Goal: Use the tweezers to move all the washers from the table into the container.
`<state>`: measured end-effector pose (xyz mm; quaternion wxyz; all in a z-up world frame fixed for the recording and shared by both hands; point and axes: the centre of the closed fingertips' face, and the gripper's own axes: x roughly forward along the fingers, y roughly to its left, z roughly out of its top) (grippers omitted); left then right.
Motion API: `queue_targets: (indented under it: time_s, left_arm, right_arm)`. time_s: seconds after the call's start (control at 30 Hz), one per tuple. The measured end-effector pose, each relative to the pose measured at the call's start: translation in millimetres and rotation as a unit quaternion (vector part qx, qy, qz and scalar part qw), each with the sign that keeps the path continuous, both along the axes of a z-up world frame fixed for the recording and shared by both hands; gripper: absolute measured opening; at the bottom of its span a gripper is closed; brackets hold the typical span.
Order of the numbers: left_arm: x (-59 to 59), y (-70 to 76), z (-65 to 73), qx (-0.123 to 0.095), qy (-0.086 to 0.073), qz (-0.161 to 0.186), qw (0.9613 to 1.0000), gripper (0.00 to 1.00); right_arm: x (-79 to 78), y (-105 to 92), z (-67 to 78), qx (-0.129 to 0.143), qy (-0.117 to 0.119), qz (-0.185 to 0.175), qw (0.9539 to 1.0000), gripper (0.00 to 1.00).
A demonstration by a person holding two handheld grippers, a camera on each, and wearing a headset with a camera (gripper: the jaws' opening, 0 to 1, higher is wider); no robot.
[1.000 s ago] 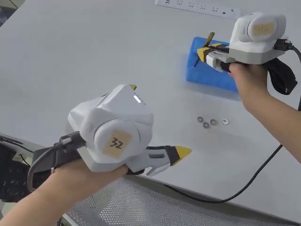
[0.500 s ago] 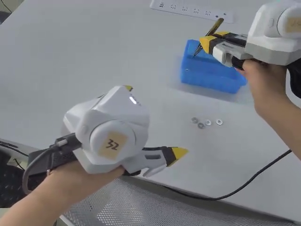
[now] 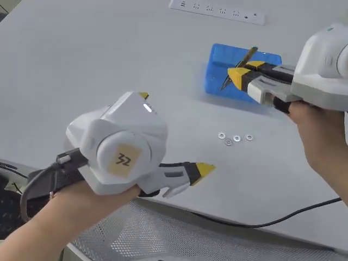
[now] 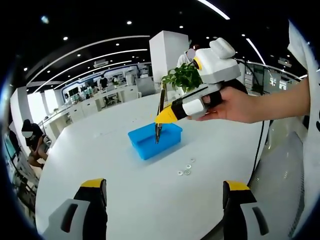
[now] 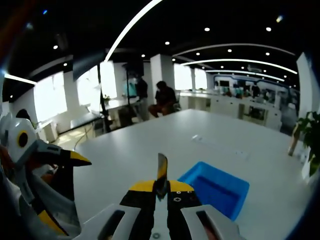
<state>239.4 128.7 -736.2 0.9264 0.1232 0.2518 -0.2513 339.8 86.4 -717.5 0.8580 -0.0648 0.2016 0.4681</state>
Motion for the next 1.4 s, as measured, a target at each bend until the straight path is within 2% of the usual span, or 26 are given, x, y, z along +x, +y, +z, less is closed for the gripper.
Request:
queue_targets:
  time_s: [0.03,0.1,0.27,0.53,0.7,0.9,1.1,1.4]
  left_arm:
    - [-0.1,0.4,0.0,0.0,-0.001,0.001,1.0,0.99]
    - [-0.7,0.5,-0.5,-0.001,-0.001,0.003,1.0,0.98]
    - [-3.1,-0.4,-2.4,0.003,0.002,0.0,1.0,0.98]
    - [-4.3,-1.6,-2.2,0.005,0.004,-0.002,1.0,0.98]
    - [-5.2,-1.7,-3.7,0.008,0.005,-0.002,1.0,0.97]
    - [-5.4,0.3,-5.2,0.01,0.007,0.0,0.9999,0.97]
    - [-4.5,-0.7,-5.9,0.016,0.007,-0.002,0.9999,0.97]
    - [-4.6,-1.4,-8.3,0.019,0.009,-0.007,0.9998,0.97]
  right_arm:
    - [-6.8,-2.1,-5.2,0.002,0.014,-0.004,0.9999,0.04]
    - [-13.9,-4.8,-11.2,-0.001,0.016,-0.007,0.9998,0.04]
    - [-27.1,-15.2,-29.7,-0.015,0.039,-0.015,0.999,0.04]
    - [-29.7,-24.5,-49.4,-0.038,0.047,-0.023,0.9979,0.04]
    - [-31.3,-25.4,-66.4,-0.05,0.061,-0.019,0.9966,0.04]
    - [-29.5,-25.4,-72.4,-0.053,0.066,-0.02,0.9962,0.04]
    - [-28.8,-27.3,-80.2,-0.054,0.081,-0.024,0.995,0.04]
    - [-29.0,-26.4,-84.0,-0.058,0.08,-0.024,0.9948,0.04]
